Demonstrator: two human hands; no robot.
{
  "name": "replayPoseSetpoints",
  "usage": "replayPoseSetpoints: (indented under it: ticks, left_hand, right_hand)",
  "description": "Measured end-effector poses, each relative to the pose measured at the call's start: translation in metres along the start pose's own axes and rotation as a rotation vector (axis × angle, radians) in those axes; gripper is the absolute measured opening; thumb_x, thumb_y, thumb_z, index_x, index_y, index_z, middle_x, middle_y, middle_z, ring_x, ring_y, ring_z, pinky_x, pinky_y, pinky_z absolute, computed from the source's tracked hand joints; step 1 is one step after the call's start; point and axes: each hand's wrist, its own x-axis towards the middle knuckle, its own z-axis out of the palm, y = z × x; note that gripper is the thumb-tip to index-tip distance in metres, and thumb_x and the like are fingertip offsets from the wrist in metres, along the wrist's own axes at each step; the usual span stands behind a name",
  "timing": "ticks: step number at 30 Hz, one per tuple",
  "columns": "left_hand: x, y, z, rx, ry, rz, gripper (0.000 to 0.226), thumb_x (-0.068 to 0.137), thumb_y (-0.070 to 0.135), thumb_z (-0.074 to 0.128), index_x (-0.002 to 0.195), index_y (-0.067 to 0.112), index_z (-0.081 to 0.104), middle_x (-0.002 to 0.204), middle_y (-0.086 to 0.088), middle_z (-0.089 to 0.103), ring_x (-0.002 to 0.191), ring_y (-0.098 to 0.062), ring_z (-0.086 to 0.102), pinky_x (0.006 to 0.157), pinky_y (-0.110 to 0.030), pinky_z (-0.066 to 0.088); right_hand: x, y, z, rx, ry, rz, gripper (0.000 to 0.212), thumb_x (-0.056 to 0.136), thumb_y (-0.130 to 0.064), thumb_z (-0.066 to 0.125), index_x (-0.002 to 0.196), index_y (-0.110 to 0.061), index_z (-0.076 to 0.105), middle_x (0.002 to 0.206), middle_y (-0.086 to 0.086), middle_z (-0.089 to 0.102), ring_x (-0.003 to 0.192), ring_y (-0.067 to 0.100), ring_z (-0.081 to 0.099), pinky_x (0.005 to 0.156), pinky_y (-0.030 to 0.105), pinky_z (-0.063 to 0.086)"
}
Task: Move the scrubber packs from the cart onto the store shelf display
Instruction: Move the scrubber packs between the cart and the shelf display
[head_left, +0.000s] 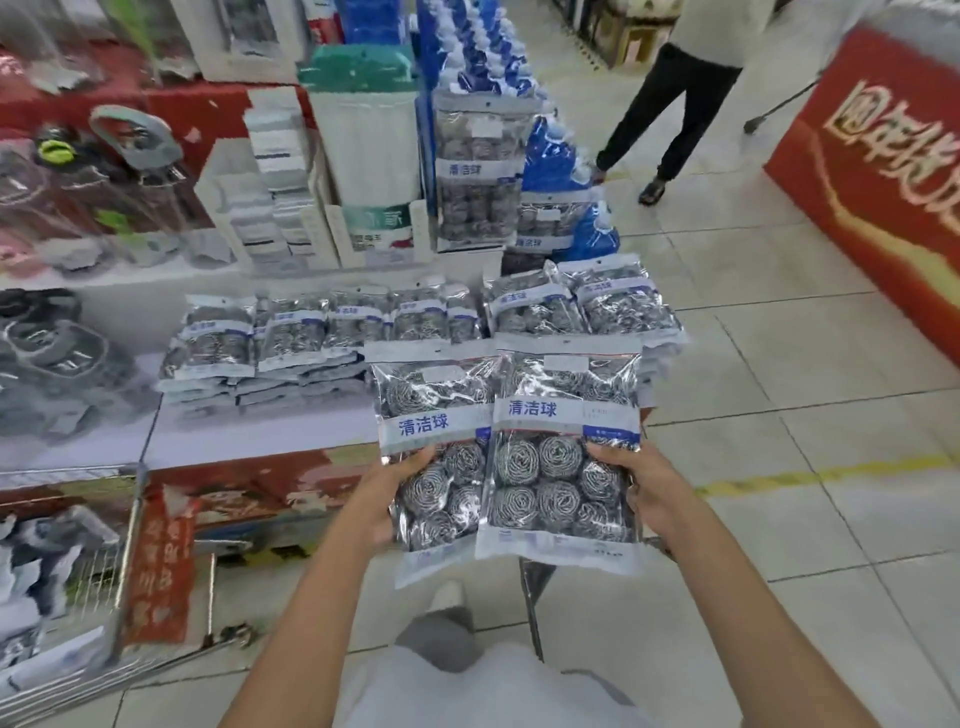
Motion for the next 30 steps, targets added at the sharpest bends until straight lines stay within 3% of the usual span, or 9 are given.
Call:
replayPoseSetpoints:
  ticks: [2, 5, 10, 15, 18, 21, 25, 28, 30]
  left_hand:
    - [0.022, 0.003, 0.018, 0.021, -0.020, -0.010, 0.112, 0.045, 0.054, 0.101, 0.139, 0.016, 0.052, 0.141, -0.015, 0.058, 0.139, -0.039, 0.044, 0.118, -0.060, 0.034]
    - [0.046, 0.020, 0.056, 0.056, -0.059, 0.014, 0.081, 0.055, 0.048, 0.097, 0.123, 0.020, 0.064, 0.123, -0.009, 0.071, 0.132, -0.038, 0.053, 0.111, -0.058, 0.044]
    - [0.089, 0.047, 0.101, -0.006, -0.088, -0.009, 0.056, 0.067, 0.027, 0.090, 0.118, 0.015, 0.069, 0.108, -0.009, 0.078, 0.109, -0.034, 0.070, 0.080, -0.044, 0.061]
    - [0.156, 0.075, 0.139, -0.020, -0.036, -0.017, 0.068, 0.061, 0.030, 0.095, 0.121, 0.019, 0.067, 0.119, -0.009, 0.073, 0.117, -0.033, 0.062, 0.107, -0.056, 0.046]
    - [0.192, 0.090, 0.156, -0.028, -0.026, -0.056, 0.072, 0.058, 0.036, 0.100, 0.120, 0.022, 0.065, 0.125, -0.009, 0.070, 0.119, -0.034, 0.061, 0.097, -0.051, 0.053]
    - [0.219, 0.101, 0.175, -0.029, -0.028, -0.043, 0.040, 0.078, 0.027, 0.087, 0.110, 0.025, 0.063, 0.117, 0.003, 0.064, 0.113, -0.021, 0.053, 0.079, -0.036, 0.047]
    - [0.251, 0.113, 0.192, -0.015, 0.003, -0.078, 0.048, 0.073, 0.031, 0.090, 0.113, 0.026, 0.066, 0.124, 0.000, 0.063, 0.128, -0.026, 0.047, 0.115, -0.051, 0.034]
    - [0.267, 0.123, 0.210, 0.019, 0.019, -0.124, 0.038, 0.082, 0.026, 0.084, 0.115, 0.021, 0.067, 0.109, -0.002, 0.071, 0.105, -0.023, 0.060, 0.086, -0.037, 0.048]
    - [0.278, 0.129, 0.219, 0.016, 0.009, -0.151, 0.036, 0.085, 0.022, 0.081, 0.118, 0.014, 0.068, 0.100, -0.007, 0.079, 0.096, -0.028, 0.070, 0.079, -0.041, 0.056]
  right_hand:
    - [0.013, -0.011, -0.023, -0.001, 0.021, -0.007, 0.048, 0.068, -0.021, 0.088, 0.114, -0.026, 0.073, 0.115, -0.004, 0.077, 0.126, 0.026, 0.058, 0.118, 0.054, 0.027]
    - [0.039, -0.031, -0.051, 0.011, 0.056, -0.016, 0.054, 0.073, -0.018, 0.087, 0.123, -0.023, 0.070, 0.116, -0.001, 0.077, 0.123, 0.026, 0.061, 0.116, 0.051, 0.033]
    - [0.082, -0.071, -0.076, 0.021, 0.094, -0.012, 0.039, 0.085, -0.010, 0.078, 0.122, -0.017, 0.068, 0.108, -0.001, 0.076, 0.103, 0.016, 0.064, 0.091, 0.039, 0.042]
    - [0.147, -0.123, -0.101, -0.040, 0.105, 0.010, 0.039, 0.087, -0.013, 0.077, 0.124, -0.017, 0.068, 0.110, -0.006, 0.075, 0.107, 0.012, 0.061, 0.097, 0.036, 0.030]
    - [0.187, -0.153, -0.113, -0.083, 0.120, 0.018, 0.033, 0.086, -0.008, 0.077, 0.118, -0.016, 0.071, 0.103, -0.003, 0.078, 0.107, 0.020, 0.066, 0.098, 0.039, 0.038]
    - [0.226, -0.179, -0.124, -0.096, 0.110, 0.039, 0.041, 0.085, -0.007, 0.078, 0.125, -0.013, 0.069, 0.113, 0.004, 0.078, 0.110, 0.024, 0.068, 0.095, 0.040, 0.048]
    - [0.272, -0.207, -0.132, -0.161, 0.101, 0.083, 0.037, 0.085, -0.010, 0.080, 0.119, -0.019, 0.068, 0.113, -0.006, 0.074, 0.104, 0.009, 0.060, 0.101, 0.039, 0.029]
    - [0.307, -0.226, -0.137, -0.227, 0.088, 0.096, 0.032, 0.088, -0.004, 0.076, 0.113, -0.021, 0.064, 0.108, -0.009, 0.070, 0.098, 0.007, 0.058, 0.091, 0.033, 0.031]
    - [0.332, -0.236, -0.142, -0.251, 0.057, 0.112, 0.030, 0.089, -0.002, 0.074, 0.112, -0.018, 0.064, 0.106, -0.005, 0.071, 0.095, 0.010, 0.060, 0.073, 0.030, 0.037]
